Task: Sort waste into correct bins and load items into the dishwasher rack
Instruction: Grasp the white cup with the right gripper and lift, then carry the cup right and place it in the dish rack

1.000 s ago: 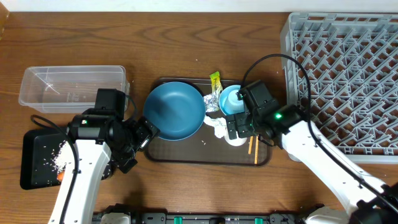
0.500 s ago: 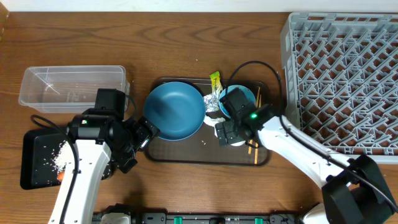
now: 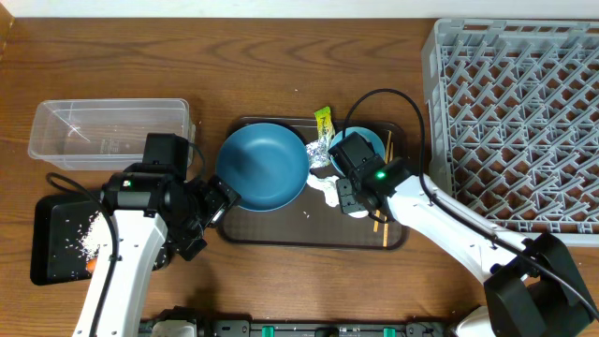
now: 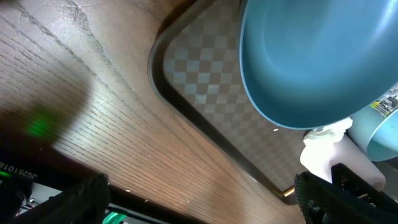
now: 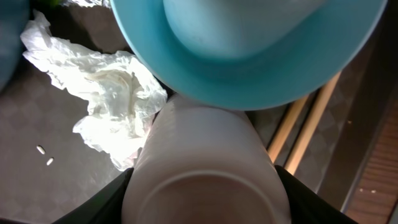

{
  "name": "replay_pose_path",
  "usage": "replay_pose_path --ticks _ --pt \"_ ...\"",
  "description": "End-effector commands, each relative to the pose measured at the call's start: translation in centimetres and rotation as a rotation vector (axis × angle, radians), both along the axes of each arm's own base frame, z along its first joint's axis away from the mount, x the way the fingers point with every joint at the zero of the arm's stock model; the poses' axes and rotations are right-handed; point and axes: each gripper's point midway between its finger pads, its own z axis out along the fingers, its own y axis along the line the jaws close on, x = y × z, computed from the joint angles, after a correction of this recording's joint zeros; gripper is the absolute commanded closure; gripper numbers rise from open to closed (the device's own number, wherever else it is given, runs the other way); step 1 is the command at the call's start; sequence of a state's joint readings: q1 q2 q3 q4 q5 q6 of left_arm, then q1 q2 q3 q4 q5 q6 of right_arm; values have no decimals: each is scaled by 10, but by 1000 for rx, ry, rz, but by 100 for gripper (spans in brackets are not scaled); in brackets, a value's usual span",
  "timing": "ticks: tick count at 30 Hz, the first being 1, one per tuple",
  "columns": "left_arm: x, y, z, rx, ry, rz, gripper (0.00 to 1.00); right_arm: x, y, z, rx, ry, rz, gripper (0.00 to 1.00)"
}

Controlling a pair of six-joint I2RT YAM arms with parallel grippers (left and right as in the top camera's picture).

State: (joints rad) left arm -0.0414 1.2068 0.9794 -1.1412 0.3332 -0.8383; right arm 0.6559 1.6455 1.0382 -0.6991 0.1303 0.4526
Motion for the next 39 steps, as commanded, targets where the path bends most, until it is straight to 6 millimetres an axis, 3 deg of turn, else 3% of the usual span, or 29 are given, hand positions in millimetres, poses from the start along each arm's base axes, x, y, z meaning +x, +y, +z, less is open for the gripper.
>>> replay_pose_path --ticks 1,7,11,14,17,20,29,33,39 --pt "0 2 0 13 2 4 2 10 5 23 15 -55 -9 48" --pt "0 2 0 13 2 4 2 19 -6 89 89 -120 -48 49" --pt "0 2 0 13 2 4 2 23 -35 147 125 -193 -103 50" --pt "0 2 0 13 2 4 2 27 -70 181 132 -254 -170 50" --pt "0 2 0 13 2 4 2 33 -118 206 119 -322 -261 48" --pt "0 2 0 13 2 4 2 43 -178 222 74 -395 -385 46" --pt "0 2 0 13 2 4 2 80 -298 222 109 -503 -655 45" --pt "0 2 0 13 2 4 2 99 -343 198 83 -502 -741 44" --pt "0 2 0 13 2 4 2 126 -390 153 40 -475 -774 38"
